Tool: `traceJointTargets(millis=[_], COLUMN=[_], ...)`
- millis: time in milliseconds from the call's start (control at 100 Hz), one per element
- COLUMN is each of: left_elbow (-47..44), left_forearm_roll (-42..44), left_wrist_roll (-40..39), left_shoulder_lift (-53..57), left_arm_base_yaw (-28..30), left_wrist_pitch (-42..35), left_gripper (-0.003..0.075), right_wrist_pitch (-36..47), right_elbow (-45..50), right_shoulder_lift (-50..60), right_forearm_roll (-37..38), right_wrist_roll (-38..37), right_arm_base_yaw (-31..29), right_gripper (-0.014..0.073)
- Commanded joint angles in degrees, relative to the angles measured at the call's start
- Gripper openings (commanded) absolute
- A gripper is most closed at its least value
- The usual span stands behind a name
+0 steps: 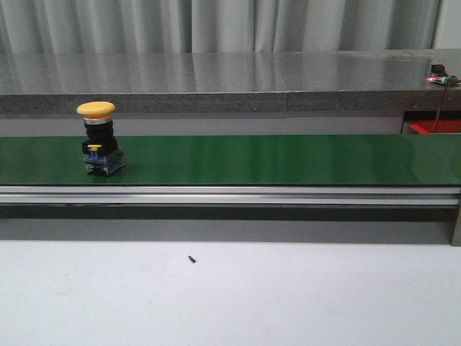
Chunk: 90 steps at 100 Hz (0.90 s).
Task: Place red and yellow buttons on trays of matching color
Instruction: 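Place the red button on the belt behind the yellow one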
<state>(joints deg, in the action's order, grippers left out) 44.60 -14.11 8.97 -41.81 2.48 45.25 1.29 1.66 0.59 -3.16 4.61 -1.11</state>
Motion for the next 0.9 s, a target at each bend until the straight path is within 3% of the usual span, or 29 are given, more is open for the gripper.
traceJointTargets(millis=[0,220,430,620,890], left_elbow=[0.48,0.24,0.24,0.24,0.24], left_forearm_roll=[-1.32,-1.32,-1.32,-1.32,-1.32], left_wrist_roll=[-0.17,-0.17,-0.17,-0.17,-0.17], left_shoulder_lift=[1.30,1.87,1.87,1.87,1.87], left_arm_base_yaw=[-0.50,-0.50,-0.50,-0.50,-0.50], left_wrist_pitch=[-4.67,-4.54,-4.44,-3.17,-2.42], left_gripper=[-0.0020,-0.0020,-0.0020,-0.0020,-0.0020], right_wrist_pitch=[3.82,-3.43,-14.19,-11.02,-18.97], right_elbow=[-2.27,-8.88,-20.68,-22.57,-35.90], right_shoulder_lift=[0.85,-4.17,-16.79,-23.49,-34.57], right_forearm_roll=[0.01,0.01,0.01,-1.01,-1.08], right_wrist_roll=[0.20,0.20,0.20,0.03,0.08], right_arm_base_yaw=[-0.24,-0.24,-0.24,-0.24,0.47], right_gripper=[-0.0048,-0.0058,-0.0058,-0.0058,-0.0058])
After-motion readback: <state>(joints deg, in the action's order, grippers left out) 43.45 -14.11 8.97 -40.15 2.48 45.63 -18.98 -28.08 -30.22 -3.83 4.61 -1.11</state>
